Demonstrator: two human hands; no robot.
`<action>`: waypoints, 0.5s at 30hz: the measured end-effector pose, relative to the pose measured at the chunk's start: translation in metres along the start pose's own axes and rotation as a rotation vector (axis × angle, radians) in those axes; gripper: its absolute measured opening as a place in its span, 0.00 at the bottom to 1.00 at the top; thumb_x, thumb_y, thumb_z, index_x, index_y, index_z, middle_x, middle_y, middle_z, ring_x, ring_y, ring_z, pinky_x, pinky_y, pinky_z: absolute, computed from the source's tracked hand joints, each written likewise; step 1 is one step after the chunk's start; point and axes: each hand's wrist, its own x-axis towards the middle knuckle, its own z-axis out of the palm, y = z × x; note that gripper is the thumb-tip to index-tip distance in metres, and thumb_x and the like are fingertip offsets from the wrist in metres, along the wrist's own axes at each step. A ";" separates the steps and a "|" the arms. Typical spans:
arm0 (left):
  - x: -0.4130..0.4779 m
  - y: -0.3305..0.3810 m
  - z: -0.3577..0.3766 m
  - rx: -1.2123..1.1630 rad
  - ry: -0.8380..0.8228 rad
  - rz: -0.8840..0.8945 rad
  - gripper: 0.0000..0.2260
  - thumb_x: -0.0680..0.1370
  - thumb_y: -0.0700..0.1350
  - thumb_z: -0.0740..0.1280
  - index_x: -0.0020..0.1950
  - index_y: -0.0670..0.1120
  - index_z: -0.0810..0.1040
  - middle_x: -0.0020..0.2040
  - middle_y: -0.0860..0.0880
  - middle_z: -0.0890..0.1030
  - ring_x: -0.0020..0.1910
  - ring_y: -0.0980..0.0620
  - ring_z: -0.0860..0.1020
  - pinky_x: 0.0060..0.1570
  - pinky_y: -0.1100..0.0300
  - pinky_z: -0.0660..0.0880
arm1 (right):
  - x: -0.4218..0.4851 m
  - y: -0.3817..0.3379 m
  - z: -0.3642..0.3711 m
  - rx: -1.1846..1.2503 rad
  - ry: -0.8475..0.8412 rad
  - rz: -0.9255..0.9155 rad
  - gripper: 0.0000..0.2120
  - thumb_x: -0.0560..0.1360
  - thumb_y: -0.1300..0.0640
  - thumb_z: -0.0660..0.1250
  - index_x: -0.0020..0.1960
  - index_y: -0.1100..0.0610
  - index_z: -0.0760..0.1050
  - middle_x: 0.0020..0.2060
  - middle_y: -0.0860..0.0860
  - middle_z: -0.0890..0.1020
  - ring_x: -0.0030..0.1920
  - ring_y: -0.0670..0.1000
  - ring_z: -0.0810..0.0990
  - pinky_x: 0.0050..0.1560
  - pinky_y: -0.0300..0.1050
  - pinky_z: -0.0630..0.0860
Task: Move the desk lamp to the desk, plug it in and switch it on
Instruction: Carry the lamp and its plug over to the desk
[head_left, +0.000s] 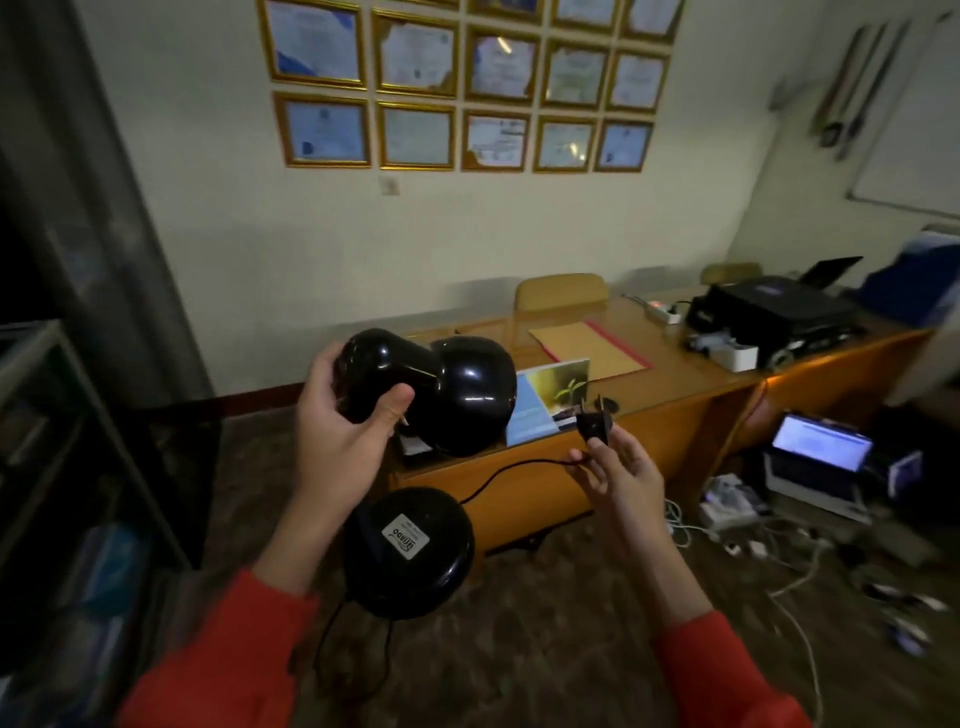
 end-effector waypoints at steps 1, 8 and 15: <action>0.011 -0.007 0.016 -0.008 -0.021 -0.006 0.25 0.65 0.60 0.73 0.58 0.54 0.72 0.49 0.48 0.78 0.49 0.35 0.78 0.52 0.37 0.77 | 0.014 -0.005 -0.006 -0.015 0.019 -0.015 0.10 0.76 0.66 0.64 0.54 0.55 0.75 0.40 0.55 0.82 0.36 0.49 0.82 0.40 0.43 0.82; 0.079 -0.047 0.132 -0.097 -0.132 0.003 0.23 0.67 0.56 0.73 0.58 0.57 0.70 0.51 0.61 0.77 0.51 0.68 0.77 0.52 0.74 0.73 | 0.101 -0.039 -0.050 -0.031 0.138 -0.109 0.11 0.75 0.65 0.64 0.46 0.51 0.79 0.35 0.50 0.85 0.36 0.50 0.82 0.40 0.43 0.81; 0.128 -0.074 0.252 -0.156 -0.176 -0.011 0.24 0.66 0.55 0.70 0.60 0.55 0.69 0.53 0.57 0.76 0.57 0.50 0.76 0.61 0.56 0.74 | 0.196 -0.070 -0.108 -0.027 0.216 -0.133 0.08 0.76 0.65 0.64 0.51 0.54 0.75 0.43 0.55 0.81 0.37 0.49 0.82 0.40 0.43 0.82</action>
